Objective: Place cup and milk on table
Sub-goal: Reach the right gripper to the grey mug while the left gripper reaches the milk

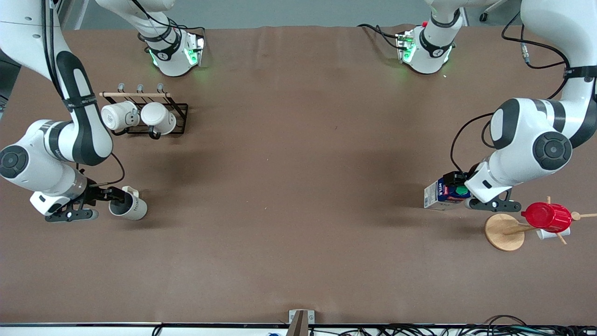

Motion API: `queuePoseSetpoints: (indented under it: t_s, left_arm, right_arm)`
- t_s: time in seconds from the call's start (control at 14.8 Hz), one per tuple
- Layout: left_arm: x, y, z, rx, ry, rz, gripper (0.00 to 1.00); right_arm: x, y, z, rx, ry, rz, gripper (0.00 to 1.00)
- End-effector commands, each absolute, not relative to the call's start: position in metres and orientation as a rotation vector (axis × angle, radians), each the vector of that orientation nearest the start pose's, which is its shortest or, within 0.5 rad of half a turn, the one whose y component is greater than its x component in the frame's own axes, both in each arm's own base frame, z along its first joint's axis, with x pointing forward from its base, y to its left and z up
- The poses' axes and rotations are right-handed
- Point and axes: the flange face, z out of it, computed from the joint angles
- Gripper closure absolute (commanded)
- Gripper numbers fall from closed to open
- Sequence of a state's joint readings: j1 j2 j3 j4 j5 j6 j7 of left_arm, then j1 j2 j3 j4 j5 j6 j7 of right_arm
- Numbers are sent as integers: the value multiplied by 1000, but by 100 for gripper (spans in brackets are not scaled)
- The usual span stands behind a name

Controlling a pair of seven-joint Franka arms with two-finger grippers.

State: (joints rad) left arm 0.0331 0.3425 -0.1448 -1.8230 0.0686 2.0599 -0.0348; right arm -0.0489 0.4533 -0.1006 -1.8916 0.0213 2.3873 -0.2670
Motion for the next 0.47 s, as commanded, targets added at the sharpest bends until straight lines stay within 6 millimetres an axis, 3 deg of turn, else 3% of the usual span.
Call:
queuePoseSetpoints:
  t_s: [0.0, 0.2, 0.34, 0.41]
  left_arm:
    - [623, -59, 341, -3100, 174, 142, 35]
    - [622, -61, 341, -3098, 174, 156, 60]
    - [626, -62, 355, -3099, 159, 125, 63]
    - [628, -62, 363, -3097, 154, 132, 63]
  right_arm:
    - [623, -92, 248, -3168, -207, -109, 1]
    - [620, -91, 238, -3168, -205, -92, 14]
    - [619, -91, 234, -3166, -197, -71, 28]
    - [618, -91, 233, -3165, -190, -61, 44]
